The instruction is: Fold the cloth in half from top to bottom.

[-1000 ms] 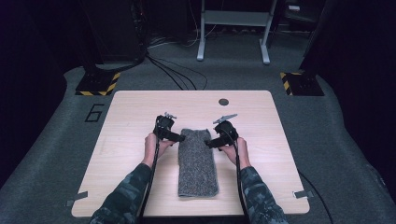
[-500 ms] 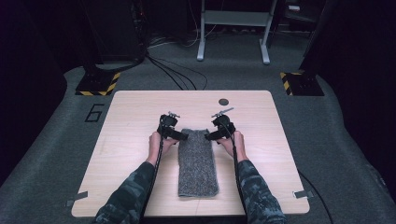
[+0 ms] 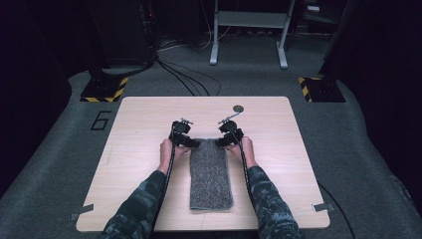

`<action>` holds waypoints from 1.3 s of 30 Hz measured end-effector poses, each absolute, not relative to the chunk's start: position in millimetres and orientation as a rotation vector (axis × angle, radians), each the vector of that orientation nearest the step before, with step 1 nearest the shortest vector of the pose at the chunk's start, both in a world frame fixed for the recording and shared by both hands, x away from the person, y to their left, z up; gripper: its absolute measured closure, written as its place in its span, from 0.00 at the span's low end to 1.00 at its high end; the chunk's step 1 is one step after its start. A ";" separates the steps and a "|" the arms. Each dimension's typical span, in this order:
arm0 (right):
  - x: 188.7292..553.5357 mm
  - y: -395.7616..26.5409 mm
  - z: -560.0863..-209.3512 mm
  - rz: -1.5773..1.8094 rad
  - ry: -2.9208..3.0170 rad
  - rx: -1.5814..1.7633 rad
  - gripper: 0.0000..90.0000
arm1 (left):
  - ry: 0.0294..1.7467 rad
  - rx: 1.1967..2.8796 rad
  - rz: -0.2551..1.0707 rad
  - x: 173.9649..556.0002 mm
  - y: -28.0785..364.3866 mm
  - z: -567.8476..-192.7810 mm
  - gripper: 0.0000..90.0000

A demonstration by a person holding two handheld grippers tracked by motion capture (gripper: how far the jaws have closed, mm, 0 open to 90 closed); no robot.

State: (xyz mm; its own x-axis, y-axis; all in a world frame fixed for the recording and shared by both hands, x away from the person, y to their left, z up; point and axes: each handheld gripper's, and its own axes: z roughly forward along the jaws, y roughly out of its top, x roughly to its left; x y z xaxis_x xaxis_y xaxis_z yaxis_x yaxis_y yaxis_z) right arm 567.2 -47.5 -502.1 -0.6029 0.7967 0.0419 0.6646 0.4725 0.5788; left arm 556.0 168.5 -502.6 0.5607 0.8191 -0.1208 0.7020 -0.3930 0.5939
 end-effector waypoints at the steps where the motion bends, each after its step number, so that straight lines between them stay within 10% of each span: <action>1: 566.6 -47.2 -502.9 0.835 2.484 1.256 0.62 | 1.207 2.204 0.249 556.1 168.5 -502.2 0.56; 12: 561.2 -43.6 -504.3 0.886 2.495 1.250 0.93 | 1.155 2.221 0.279 550.9 159.9 -503.8 0.85; 39: 542.5 -60.3 -458.2 1.058 2.314 1.158 0.98 | 1.015 2.115 0.389 542.2 162.0 -456.5 0.96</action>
